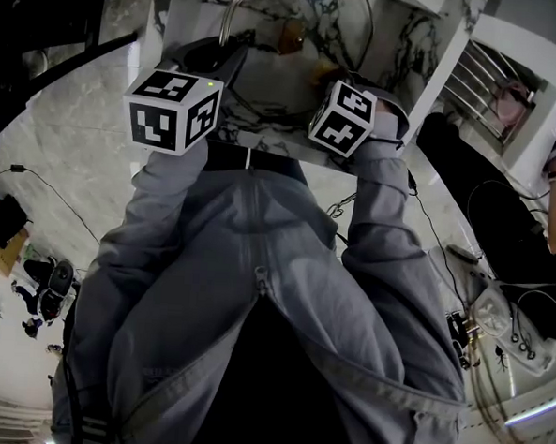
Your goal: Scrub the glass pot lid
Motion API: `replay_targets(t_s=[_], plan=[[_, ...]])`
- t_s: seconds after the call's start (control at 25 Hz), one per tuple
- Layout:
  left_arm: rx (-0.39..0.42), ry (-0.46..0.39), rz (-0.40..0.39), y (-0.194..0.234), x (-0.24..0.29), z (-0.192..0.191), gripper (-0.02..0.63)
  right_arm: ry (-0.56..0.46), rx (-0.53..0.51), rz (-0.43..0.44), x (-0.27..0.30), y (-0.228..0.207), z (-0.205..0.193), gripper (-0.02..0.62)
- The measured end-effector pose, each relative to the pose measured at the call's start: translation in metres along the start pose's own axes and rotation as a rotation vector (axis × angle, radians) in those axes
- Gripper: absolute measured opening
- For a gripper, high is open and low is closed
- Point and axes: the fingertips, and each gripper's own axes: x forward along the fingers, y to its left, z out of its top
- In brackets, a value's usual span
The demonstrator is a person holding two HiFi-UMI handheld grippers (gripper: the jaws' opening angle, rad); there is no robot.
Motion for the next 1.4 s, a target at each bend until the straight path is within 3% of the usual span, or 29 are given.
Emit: replay_targets(t_s=[0.76, 1.12, 1.4], plan=[[0.029, -0.016, 0.001, -0.005, -0.002, 0.001, 0.064, -0.073, -0.082, 0.235, -0.009, 0.059, 0.023, 0.044], [0.047, -0.019, 0.01, -0.007, -0.004, 0.001, 0.066, -0.261, -0.038, 0.306, -0.039, 0.073, 0.057, 0.044], [0.05, -0.014, 0.018, -0.009, -0.005, 0.002, 0.066, -0.418, -0.032, 0.243, -0.091, 0.058, 0.085, 0.044]])
